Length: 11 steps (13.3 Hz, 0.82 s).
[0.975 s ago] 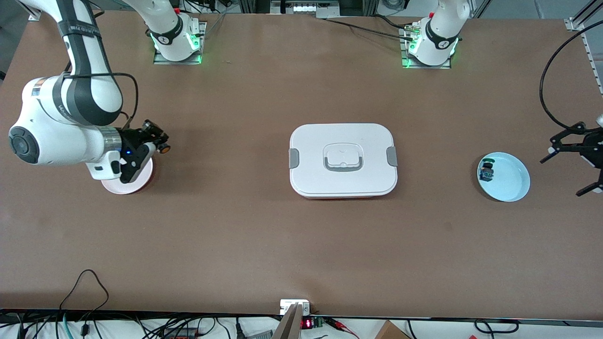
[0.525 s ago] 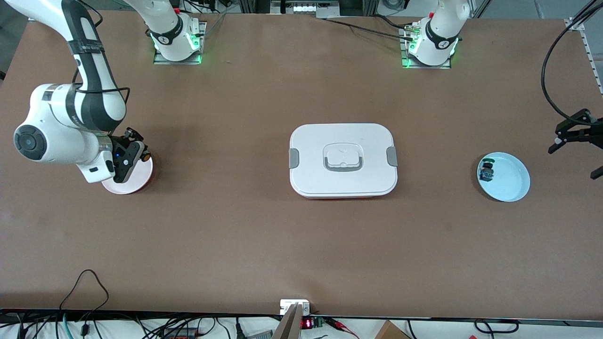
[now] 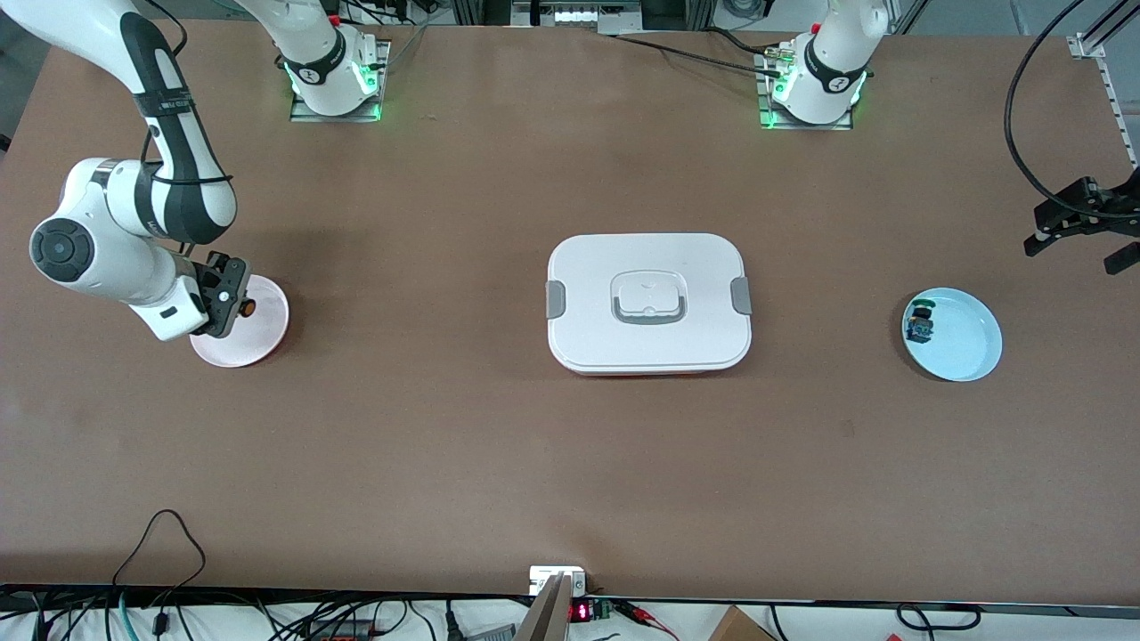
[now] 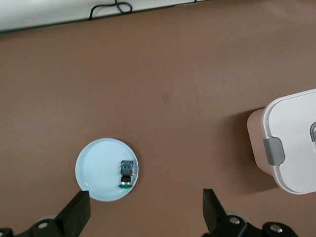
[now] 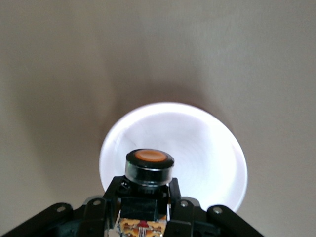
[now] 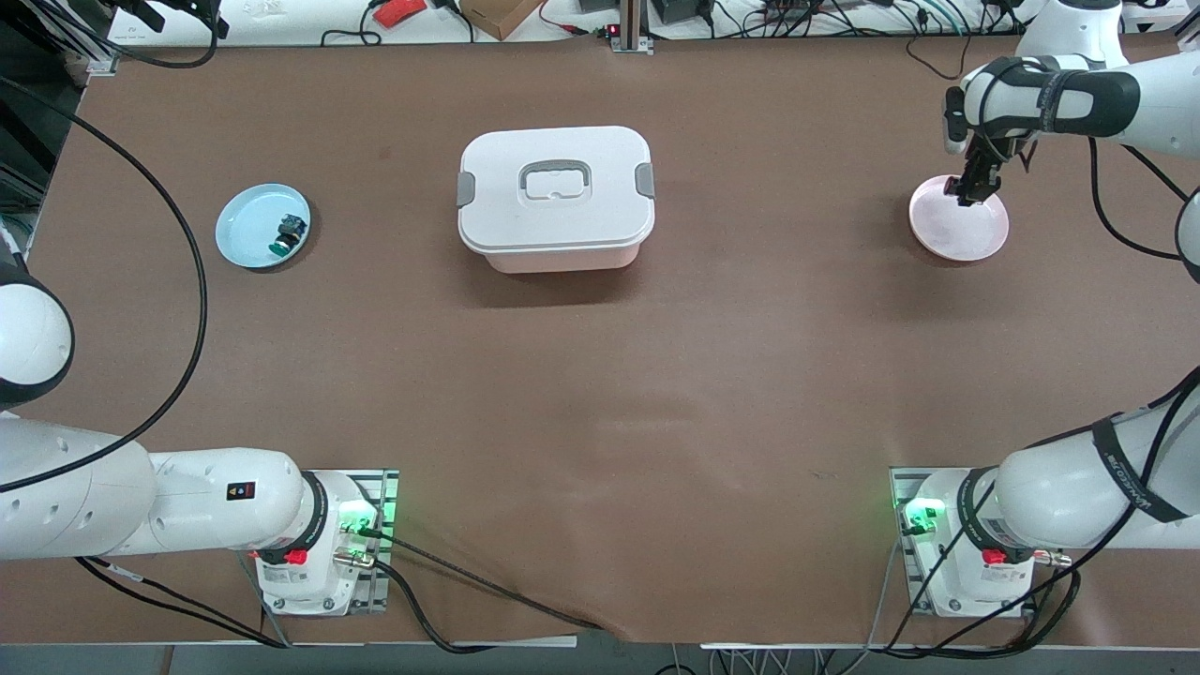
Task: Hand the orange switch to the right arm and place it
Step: 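Lower the switch onto the white plate with the right gripper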
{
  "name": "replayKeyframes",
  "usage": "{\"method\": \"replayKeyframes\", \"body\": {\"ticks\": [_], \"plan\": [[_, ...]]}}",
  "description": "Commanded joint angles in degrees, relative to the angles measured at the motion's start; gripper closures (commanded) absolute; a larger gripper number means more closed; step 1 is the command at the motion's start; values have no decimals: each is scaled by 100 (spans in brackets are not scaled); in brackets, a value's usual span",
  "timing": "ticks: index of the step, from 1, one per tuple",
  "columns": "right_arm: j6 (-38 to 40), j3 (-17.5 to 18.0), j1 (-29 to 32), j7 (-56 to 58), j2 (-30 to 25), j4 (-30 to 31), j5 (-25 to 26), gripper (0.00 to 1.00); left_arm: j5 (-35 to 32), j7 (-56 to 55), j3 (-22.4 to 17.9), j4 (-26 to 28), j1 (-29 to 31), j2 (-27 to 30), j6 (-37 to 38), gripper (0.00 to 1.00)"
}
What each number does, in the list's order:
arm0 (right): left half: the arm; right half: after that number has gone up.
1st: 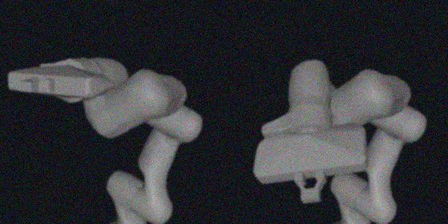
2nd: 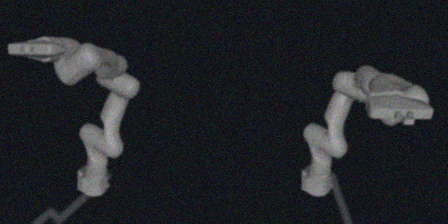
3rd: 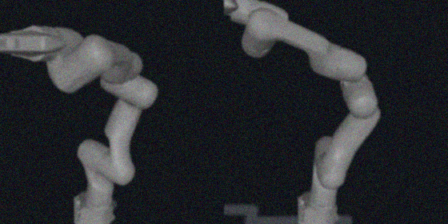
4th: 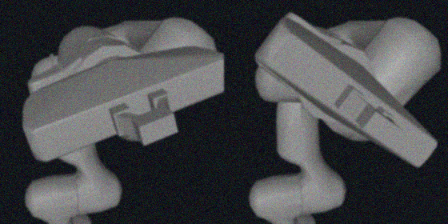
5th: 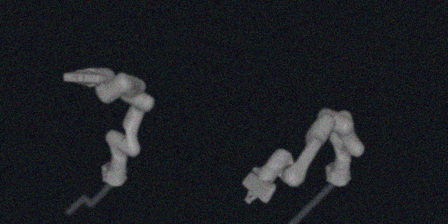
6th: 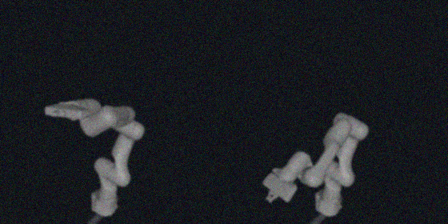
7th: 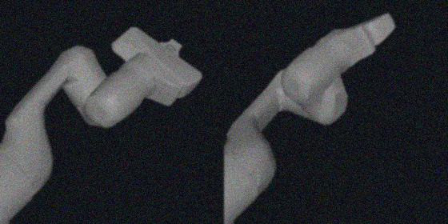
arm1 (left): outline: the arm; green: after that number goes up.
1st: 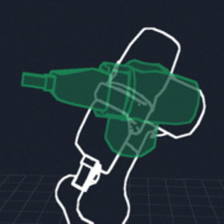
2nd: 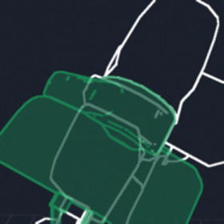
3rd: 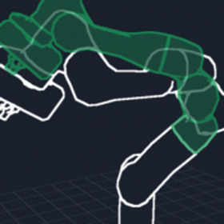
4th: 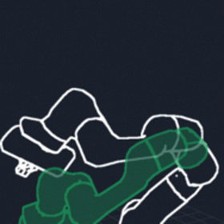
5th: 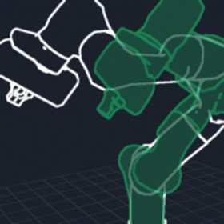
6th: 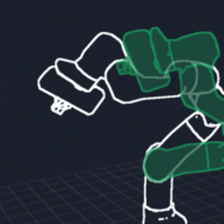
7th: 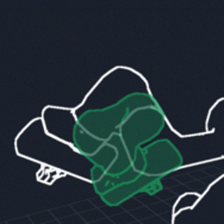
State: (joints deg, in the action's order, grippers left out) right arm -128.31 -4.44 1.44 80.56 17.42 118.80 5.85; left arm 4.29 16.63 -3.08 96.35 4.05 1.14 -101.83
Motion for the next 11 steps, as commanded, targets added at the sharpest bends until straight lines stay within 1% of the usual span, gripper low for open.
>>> {"method": "replayKeyframes", "body": {"ticks": [1, 2, 3, 4, 6, 7, 9, 11], "plan": [[-491, 128, 163, 424, -72, 256, 223, 100, -271, -370, -105, -54, -141, 27, 154, 0], [-755, 128, 181, 661, -46, 336, 406, 100, -254, -405, -149, -63, -124, 18, 163, 0], [-992, 128, 259, 898, 15, 415, 521, 100, -227, -423, -297, -63, -141, 0, 163, 0], [-1230, 128, 339, 1039, 59, 520, 522, 100, -227, -467, -316, -72, -167, -17, 180, 0], [-1582, 128, 444, 1294, 147, 661, 522, 100, -253, -1000, -351, -81, -395, -26, 399, 0], [-1714, 128, 453, 1400, 191, 696, 522, 100, -271, -1360, -351, -168, -466, -35, 453, 0], [-1855, 137, 471, 1471, 296, 758, 522, 100, -280, -1845, -334, -344, -510, -131, 733, 0], [-1970, 146, 462, 1463, 350, 837, 514, 100, -280, -2005, -325, -345, -502, -158, 796, 0]]}}
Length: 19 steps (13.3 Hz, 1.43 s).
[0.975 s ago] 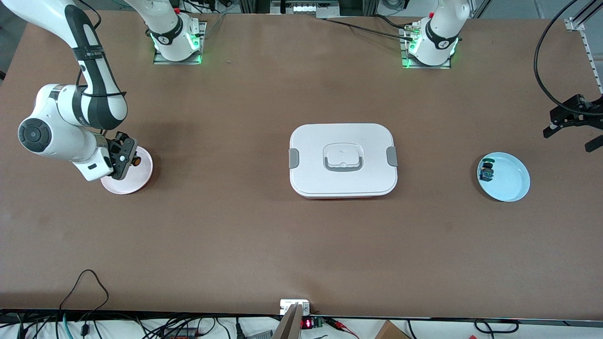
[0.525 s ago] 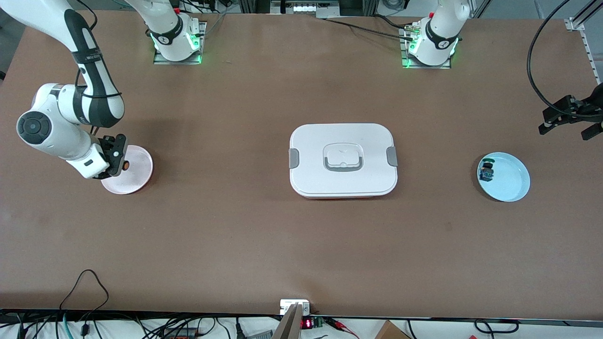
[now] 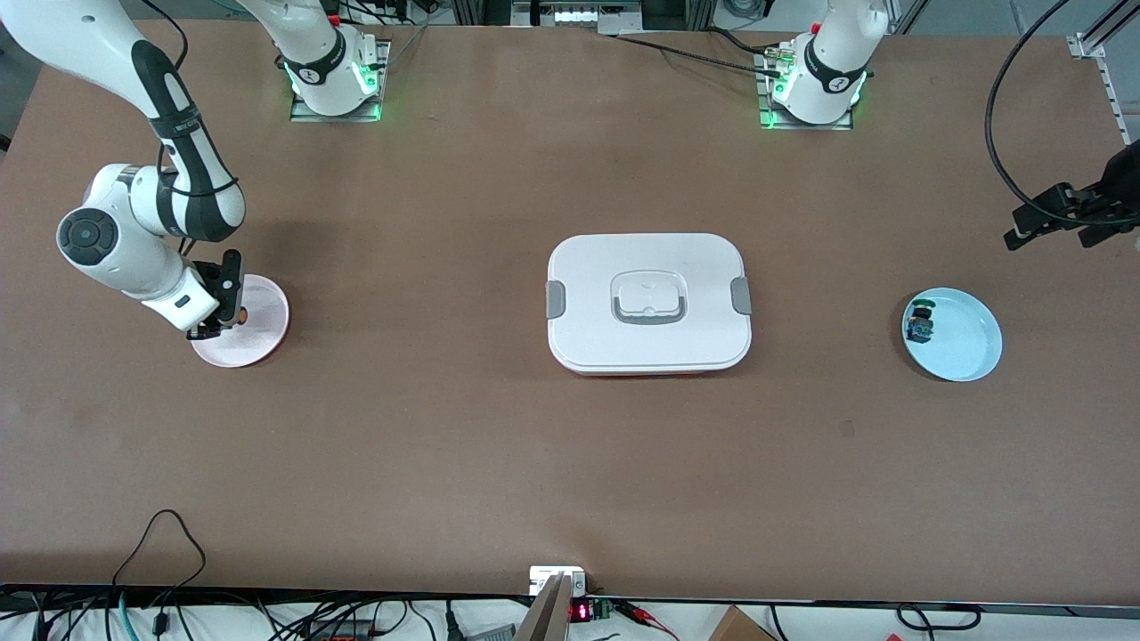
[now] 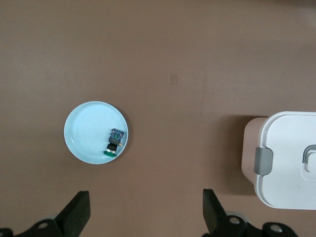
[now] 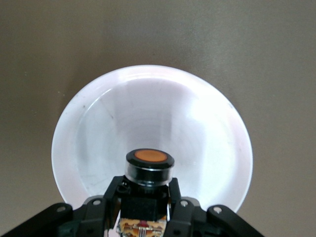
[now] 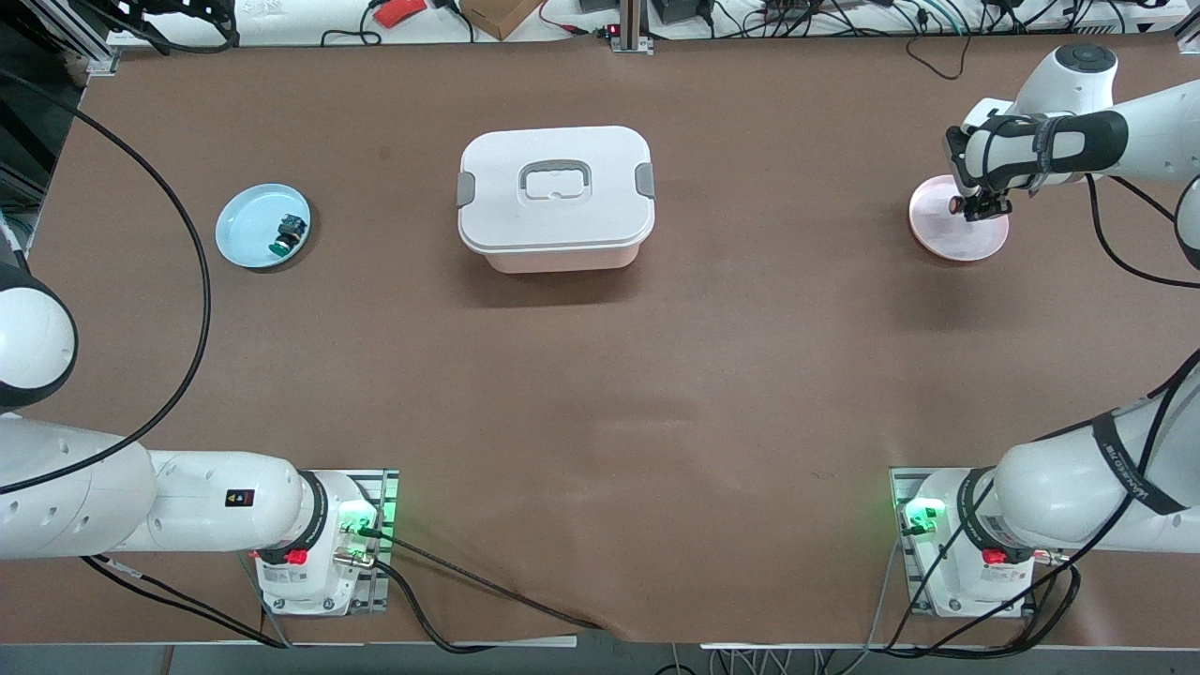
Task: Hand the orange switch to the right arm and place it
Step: 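Lower the switch onto the white plate with the right gripper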
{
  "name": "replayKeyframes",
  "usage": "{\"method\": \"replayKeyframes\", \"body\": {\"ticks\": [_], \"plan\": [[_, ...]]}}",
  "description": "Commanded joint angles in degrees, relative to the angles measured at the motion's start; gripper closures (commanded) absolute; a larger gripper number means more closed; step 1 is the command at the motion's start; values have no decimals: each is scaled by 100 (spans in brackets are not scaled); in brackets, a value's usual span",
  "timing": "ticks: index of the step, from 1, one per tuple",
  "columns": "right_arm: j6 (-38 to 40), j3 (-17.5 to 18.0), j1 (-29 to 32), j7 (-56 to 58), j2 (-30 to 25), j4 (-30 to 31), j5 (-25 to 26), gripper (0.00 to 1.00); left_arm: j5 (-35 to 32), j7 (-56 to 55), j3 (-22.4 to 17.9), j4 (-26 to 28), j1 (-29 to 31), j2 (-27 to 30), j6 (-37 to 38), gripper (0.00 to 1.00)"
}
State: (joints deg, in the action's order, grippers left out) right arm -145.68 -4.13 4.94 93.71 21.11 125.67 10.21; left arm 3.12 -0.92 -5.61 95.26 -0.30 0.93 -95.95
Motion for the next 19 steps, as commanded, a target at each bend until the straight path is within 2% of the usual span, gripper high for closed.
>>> {"method": "replayKeyframes", "body": {"ticks": [1, 6, 7, 8, 9, 12, 14, 17, 19], "plan": [[-276, 141, 121, 139, -2, 177, 78, 100, -162, -251, -72, -236, -58, -137, 278, 0], [-496, 159, 183, 156, 200, 186, 78, 100, -162, -339, 77, -227, -58, -137, 463, 0], [-496, 159, 183, 156, 192, 186, 78, 92, -162, -383, 112, -227, -58, -146, 463, 0], [-496, 159, 183, 52, 183, 186, 69, 35, -162, -400, 113, -210, -49, -172, 463, 0], [-453, 167, 209, 25, 139, 186, 60, 0, -162, -401, 113, -210, -58, -224, 472, 0], [-32, 194, 227, 16, -150, 142, 34, 0, -171, -401, 113, -244, -49, -295, 463, 0], [372, 307, 227, -19, -422, 28, -176, 0, -180, -401, 191, -280, -76, -322, 445, 0], [1618, 413, 192, -37, -608, -673, -799, 0, -512, -401, 454, -280, -93, -330, 437, 0], [2130, 440, 201, -229, -669, -1105, -1055, 0, -619, -401, 578, -297, -93, -322, 428, 0]]}}
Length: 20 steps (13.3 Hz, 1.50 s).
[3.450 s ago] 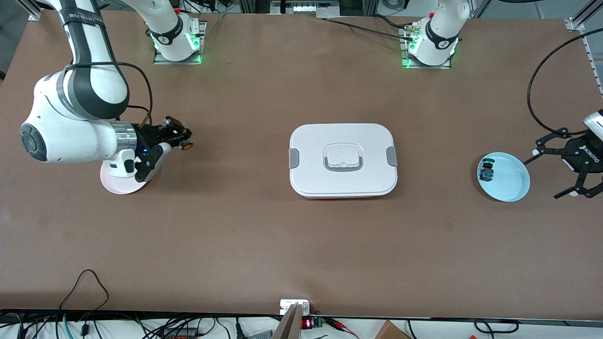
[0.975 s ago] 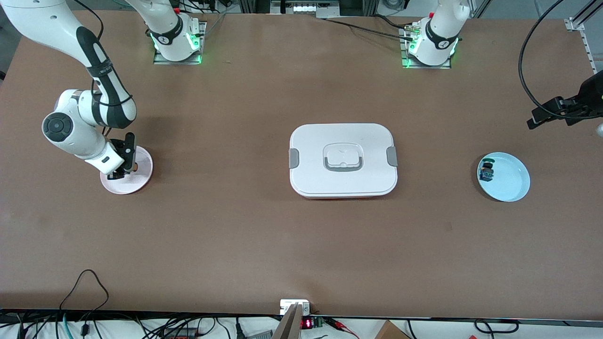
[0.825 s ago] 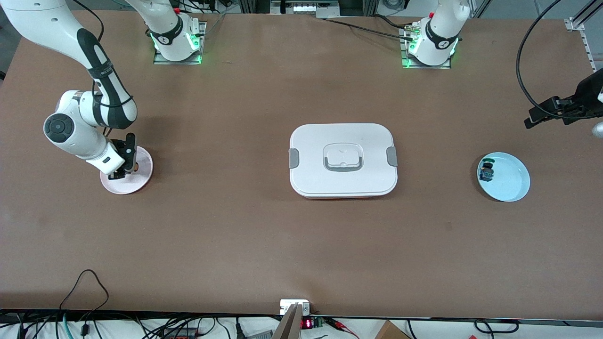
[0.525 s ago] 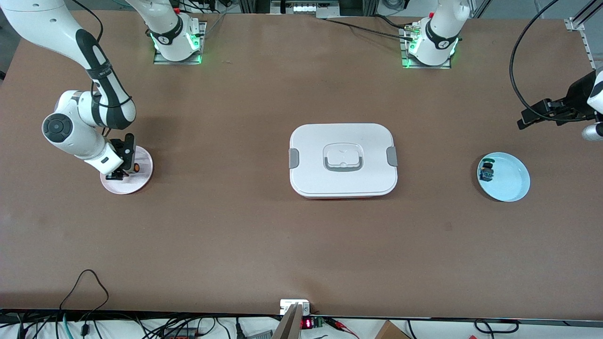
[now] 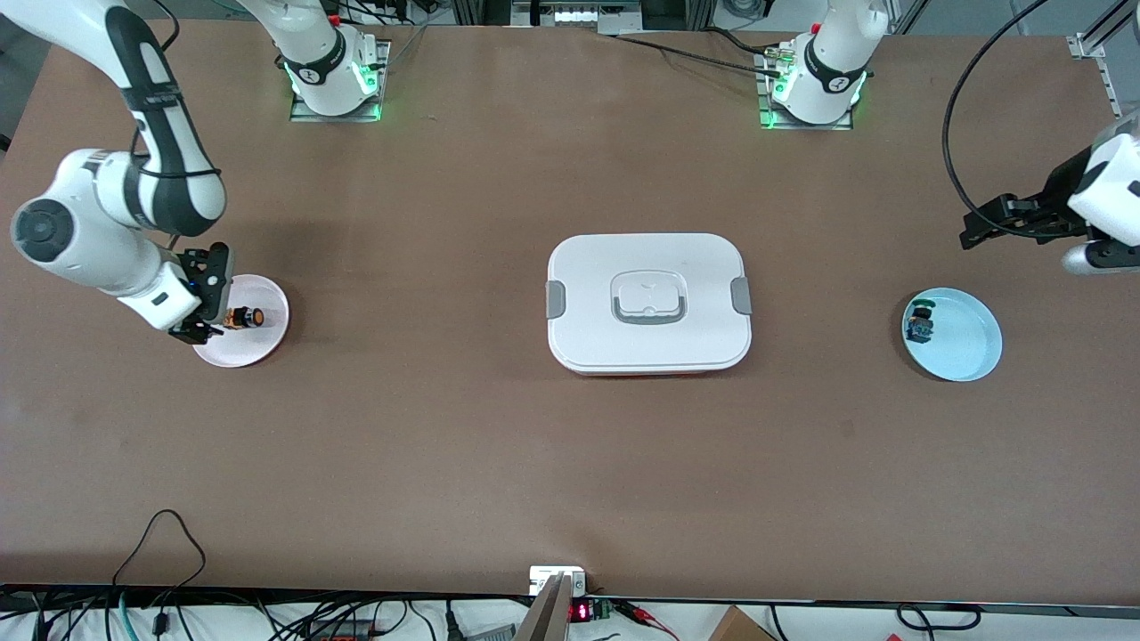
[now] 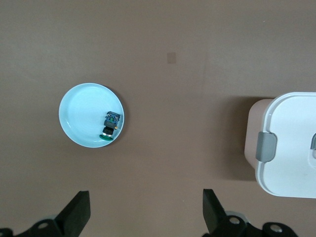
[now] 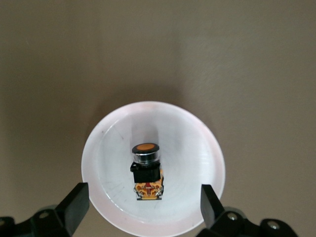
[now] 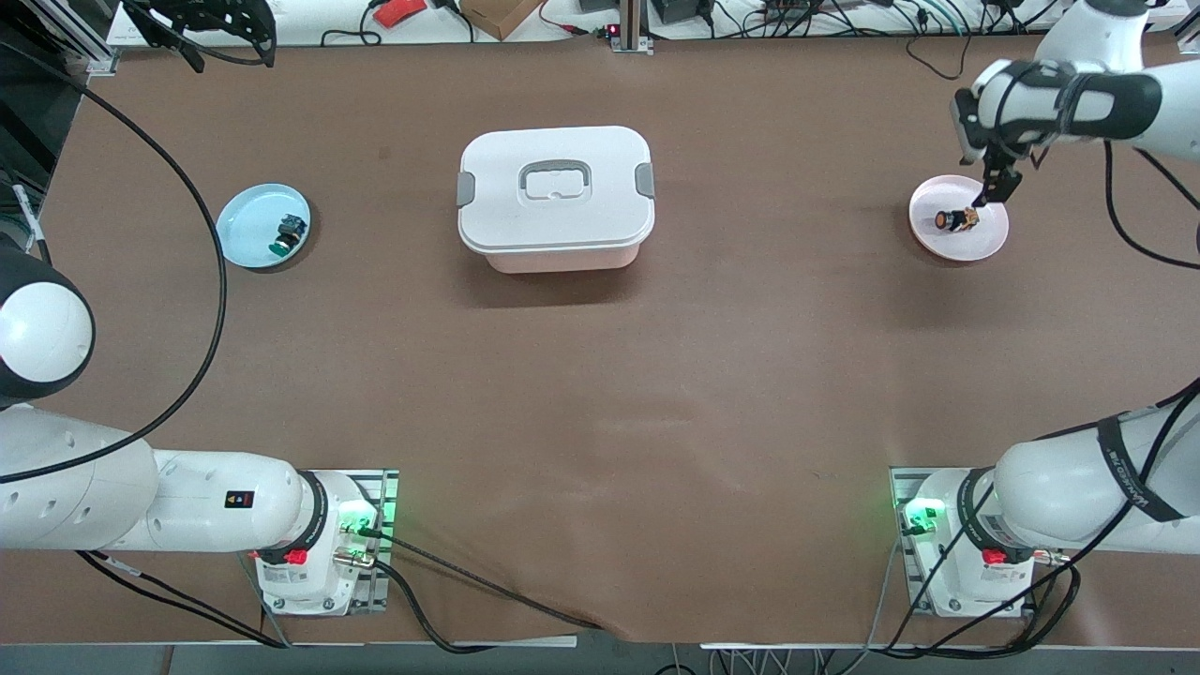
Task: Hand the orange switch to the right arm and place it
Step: 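Open the right gripper and raise it off the switch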
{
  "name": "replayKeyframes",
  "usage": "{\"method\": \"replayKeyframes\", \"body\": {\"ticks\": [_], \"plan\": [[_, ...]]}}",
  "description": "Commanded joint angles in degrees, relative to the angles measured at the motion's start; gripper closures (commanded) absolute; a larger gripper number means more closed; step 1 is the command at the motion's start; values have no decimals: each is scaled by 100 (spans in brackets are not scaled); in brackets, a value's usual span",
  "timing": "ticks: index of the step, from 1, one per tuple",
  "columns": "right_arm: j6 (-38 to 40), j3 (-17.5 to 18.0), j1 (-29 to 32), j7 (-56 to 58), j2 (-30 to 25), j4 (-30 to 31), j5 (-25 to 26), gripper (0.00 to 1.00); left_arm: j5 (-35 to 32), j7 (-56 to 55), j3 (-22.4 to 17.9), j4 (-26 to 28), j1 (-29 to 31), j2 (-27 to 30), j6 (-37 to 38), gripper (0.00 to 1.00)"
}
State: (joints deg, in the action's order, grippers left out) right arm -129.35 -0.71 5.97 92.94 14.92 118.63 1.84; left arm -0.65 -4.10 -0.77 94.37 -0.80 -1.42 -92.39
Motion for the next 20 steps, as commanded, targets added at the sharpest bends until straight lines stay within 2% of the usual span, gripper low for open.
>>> {"method": "replayKeyframes", "body": {"ticks": [1, 4, 8, 14, 16, 17, 19, 20], "plan": [[725, 106, 97, -258, -94, -585, -332, 0, -243, -82, 103, -261, -43, -113, 63, 0], [1358, 123, 88, -1492, -287, -1007, -676, 0, -173, -82, 112, -507, -43, -306, 63, 0], [2316, 202, -218, -4899, -595, -1473, -685, 0, -155, -73, 112, -665, -43, -508, -33, 0], [3951, 220, -359, -8647, -762, -1922, -1072, 0, -137, -56, 95, -824, 36, -649, -69, 0], [4128, 211, -404, -8722, -859, -2097, -871, 0, 46, -38, 86, -824, 45, -649, -69, 0], [4076, 211, -404, -8722, -859, -2203, -591, 0, 169, -38, 60, -833, 45, -649, -69, 0], [3692, 194, -378, -8566, -851, -2282, -177, 0, 197, -38, 42, -824, 54, -649, -69, 0], [3628, 159, -360, -8616, -842, -2361, -193, 0, 188, -38, 42, -824, 54, -649, -69, 0]]}}
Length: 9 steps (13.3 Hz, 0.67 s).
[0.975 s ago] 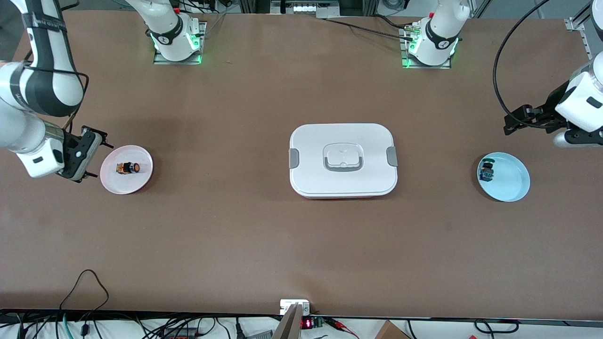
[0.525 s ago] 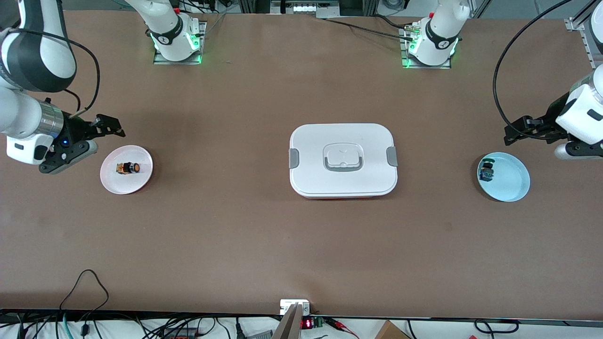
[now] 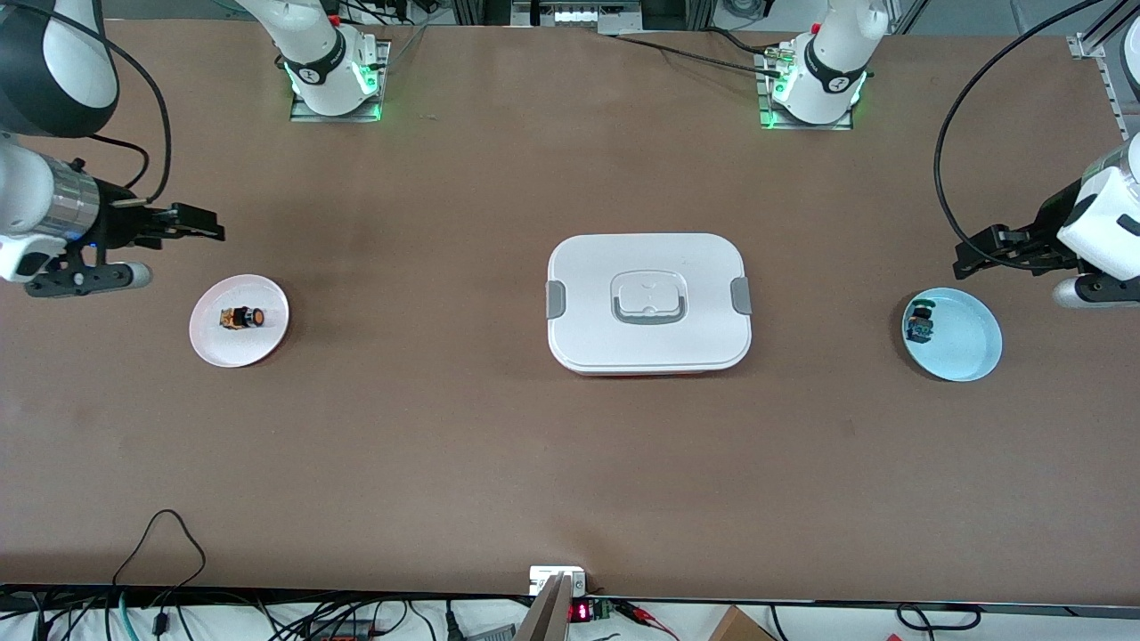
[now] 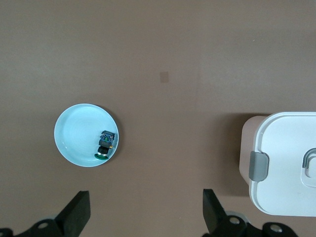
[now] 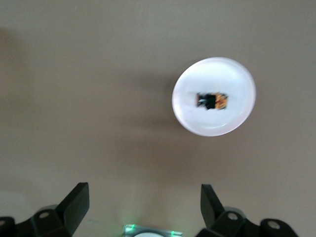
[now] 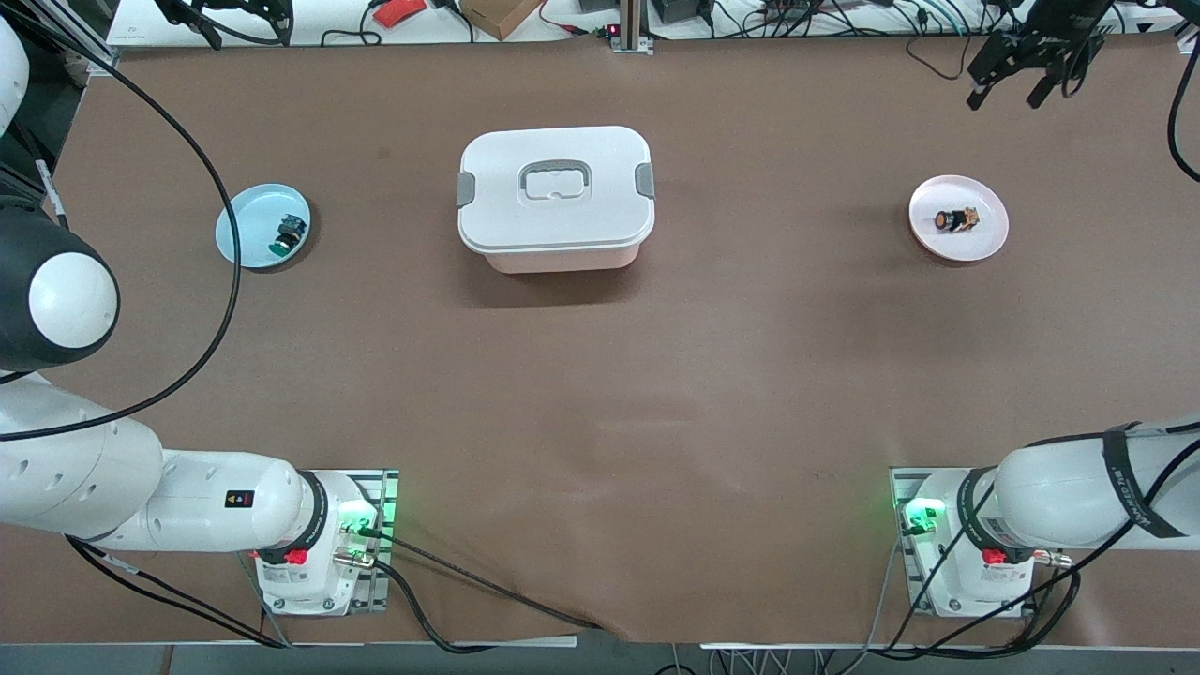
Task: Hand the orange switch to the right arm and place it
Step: 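Open the right gripper and raise it off the switch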
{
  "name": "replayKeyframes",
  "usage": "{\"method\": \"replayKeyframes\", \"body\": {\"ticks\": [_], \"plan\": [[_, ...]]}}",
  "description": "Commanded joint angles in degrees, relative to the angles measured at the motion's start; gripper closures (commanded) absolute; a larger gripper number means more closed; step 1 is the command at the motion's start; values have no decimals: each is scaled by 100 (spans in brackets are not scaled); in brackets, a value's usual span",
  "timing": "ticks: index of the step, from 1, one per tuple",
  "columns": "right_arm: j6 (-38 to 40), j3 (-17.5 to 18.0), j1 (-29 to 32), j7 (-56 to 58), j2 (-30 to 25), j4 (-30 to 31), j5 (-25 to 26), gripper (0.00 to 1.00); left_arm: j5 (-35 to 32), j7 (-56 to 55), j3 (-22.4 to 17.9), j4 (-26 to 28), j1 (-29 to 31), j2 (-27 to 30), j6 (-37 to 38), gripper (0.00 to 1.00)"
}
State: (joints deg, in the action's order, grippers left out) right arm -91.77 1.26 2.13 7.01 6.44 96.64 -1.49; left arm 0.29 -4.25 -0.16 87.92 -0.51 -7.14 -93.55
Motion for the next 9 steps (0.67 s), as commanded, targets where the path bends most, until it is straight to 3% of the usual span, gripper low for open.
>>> {"method": "replayKeyframes", "body": {"ticks": [1, 7, 9], "plan": [[-105, -108, 33, -33, 6, -232, 123, 0, 94, -23, -28, -178, 33, -77, 56, 0], [133, -117, -265, -1096, -64, -374, 184, 0, 50, -41, -45, -178, 121, -33, 144, 0], [-164, -117, -257, -1105, -230, -77, 176, 0, 102, 3, -45, -187, 305, -42, 153, 0]]}}
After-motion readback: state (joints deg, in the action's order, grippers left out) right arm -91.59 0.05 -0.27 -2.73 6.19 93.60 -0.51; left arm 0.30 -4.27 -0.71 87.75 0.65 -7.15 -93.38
